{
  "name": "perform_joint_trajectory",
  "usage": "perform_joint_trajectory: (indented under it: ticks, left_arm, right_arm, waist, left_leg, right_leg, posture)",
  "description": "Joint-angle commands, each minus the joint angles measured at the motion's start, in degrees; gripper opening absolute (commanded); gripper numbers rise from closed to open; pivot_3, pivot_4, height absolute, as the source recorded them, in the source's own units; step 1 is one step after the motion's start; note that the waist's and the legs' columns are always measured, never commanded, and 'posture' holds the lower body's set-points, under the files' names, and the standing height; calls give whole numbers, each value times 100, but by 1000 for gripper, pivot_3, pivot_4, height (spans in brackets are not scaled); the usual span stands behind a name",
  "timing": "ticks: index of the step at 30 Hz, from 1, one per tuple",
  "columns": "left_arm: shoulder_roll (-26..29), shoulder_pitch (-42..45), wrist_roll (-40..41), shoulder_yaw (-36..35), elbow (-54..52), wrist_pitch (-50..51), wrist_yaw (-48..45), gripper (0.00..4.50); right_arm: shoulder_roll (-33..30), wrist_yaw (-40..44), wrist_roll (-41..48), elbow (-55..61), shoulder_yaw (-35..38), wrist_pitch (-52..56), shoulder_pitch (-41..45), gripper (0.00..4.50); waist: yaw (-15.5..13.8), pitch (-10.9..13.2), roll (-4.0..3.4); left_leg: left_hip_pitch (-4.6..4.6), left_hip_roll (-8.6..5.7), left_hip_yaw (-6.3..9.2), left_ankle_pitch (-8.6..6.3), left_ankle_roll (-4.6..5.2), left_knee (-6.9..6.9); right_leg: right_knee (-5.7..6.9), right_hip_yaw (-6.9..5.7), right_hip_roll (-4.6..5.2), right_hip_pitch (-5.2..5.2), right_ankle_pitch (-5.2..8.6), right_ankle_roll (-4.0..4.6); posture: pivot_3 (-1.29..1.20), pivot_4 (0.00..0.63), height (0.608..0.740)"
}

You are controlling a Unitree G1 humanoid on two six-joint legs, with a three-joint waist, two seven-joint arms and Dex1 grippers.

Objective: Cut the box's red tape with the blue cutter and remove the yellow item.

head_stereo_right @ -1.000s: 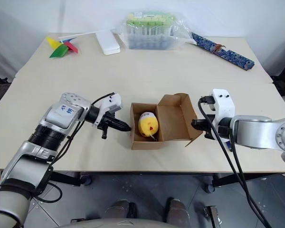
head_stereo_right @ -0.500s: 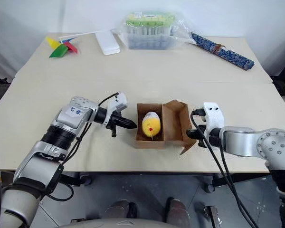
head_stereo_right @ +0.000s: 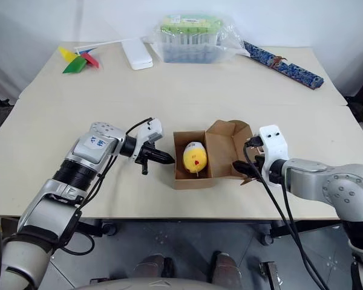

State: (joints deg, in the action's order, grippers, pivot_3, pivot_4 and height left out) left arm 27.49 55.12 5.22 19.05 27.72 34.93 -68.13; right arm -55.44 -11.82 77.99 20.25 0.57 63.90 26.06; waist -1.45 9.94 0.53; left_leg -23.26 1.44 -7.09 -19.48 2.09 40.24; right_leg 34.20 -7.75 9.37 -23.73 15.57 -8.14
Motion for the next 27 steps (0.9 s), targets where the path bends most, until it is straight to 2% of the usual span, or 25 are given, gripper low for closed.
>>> perform_joint_trajectory:
  ticks: [1,2,13,16,19,23,27]
  left_arm:
    - [27,24,-27,-36,-139,-82,-57,0]
    - [25,24,-32,-37,-133,-86,-62,0]
    - [60,89,-138,-41,98,-218,-164,0]
    - [86,145,-108,-103,180,-140,-189,0]
    - [167,257,-47,-233,308,67,-186,521]
    - [555,377,-67,-341,339,67,-372,1775]
    - [921,534,-100,-435,419,-41,-488,2981]
  right_arm:
    - [-143,420,-288,362,481,-63,-88,4218]
    - [-182,543,-405,401,561,-76,-122,4470]
    - [-612,2351,-1989,162,1550,-906,-335,4470]
    - [-656,3045,-1888,217,1802,-970,-273,4470]
    - [-897,3878,-1777,454,1958,-945,-337,4500]
    - [-1227,4694,-1835,600,1965,-921,-372,4500]
    - [-1382,5147,-2027,697,1870,-988,-373,4500]
  waist:
    - [-2,0,0]
    - [0,0,0]
    - [3,0,0]
    - [3,0,0]
    - [-3,0,0]
    - [5,0,0]
    - [8,0,0]
  left_leg:
    - [0,0,0,0,0,0]
    - [0,-1,0,0,0,0]
    - [0,-7,-2,0,0,0]
    - [1,-8,-2,0,0,0]
    - [1,-9,-1,0,0,0]
    - [1,-9,0,0,0,0]
    - [3,-7,1,0,-1,0]
  right_leg:
    - [0,0,0,0,0,0]
    - [0,0,0,0,0,0]
    - [0,2,0,0,0,-1]
    - [0,1,0,0,0,-1]
    - [0,1,0,0,-1,-1]
    - [0,1,0,0,-1,-1]
    - [2,1,0,0,-1,-1]
  posture:
    - [0,150,740]
    - [0,150,740]
    - [0,150,740]
    - [0,150,740]
    - [0,150,740]
    - [0,150,740]
    - [0,150,740]
